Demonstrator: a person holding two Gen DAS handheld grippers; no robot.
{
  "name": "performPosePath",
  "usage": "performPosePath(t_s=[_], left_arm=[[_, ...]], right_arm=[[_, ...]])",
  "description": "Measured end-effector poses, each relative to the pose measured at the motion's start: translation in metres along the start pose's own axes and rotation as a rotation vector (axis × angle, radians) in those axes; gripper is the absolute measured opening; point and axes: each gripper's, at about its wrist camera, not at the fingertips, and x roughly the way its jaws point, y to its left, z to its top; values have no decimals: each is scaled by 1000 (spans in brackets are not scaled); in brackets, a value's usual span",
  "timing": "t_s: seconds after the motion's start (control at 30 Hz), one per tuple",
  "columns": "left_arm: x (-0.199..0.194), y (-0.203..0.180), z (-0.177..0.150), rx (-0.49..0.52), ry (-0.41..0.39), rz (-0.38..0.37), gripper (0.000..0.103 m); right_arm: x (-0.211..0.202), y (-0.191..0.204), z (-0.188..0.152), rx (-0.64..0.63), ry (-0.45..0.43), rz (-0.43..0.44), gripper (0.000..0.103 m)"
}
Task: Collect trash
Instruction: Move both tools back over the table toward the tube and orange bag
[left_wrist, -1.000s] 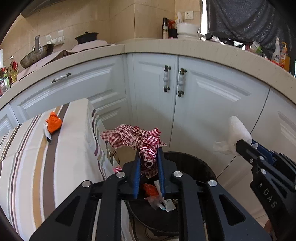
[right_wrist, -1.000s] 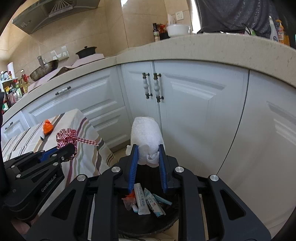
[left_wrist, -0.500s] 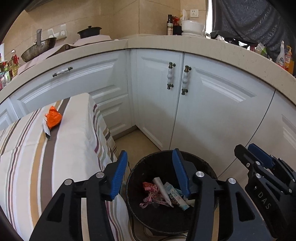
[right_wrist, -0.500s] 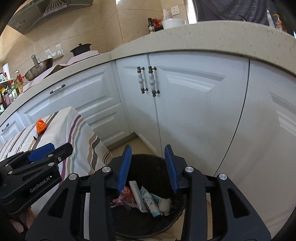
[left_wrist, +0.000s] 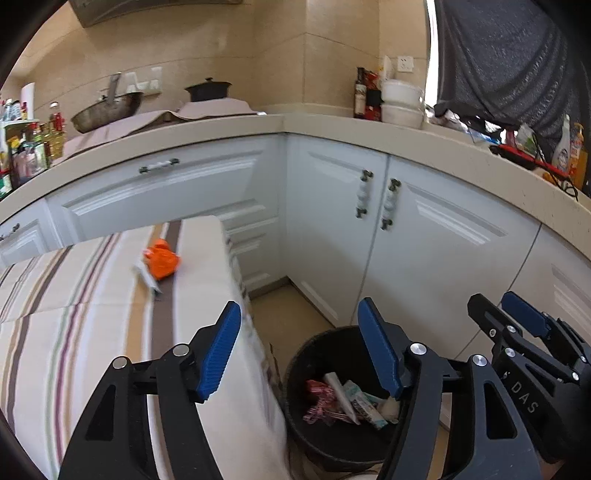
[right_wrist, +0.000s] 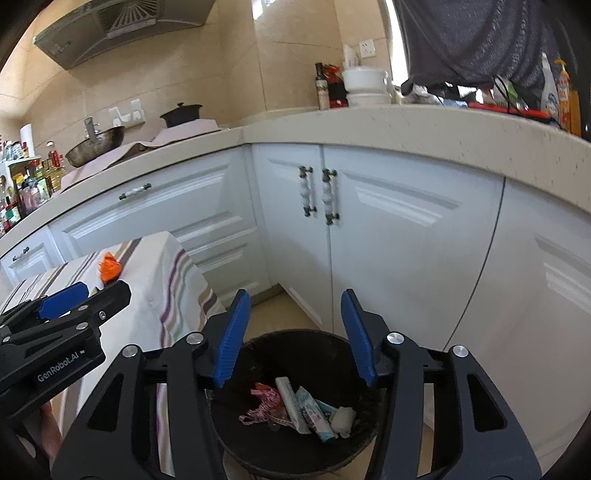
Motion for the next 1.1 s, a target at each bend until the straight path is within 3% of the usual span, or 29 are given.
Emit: performPosePath(t_s=[0.73,1.1], left_arm=[[-48,148,-14,-156,-24,277,67],[-41,185,-20,-212,3,328,67]], right_arm=[[-2,139,11,-161,11,218,51],[19,188,15,-204,38,284,52]])
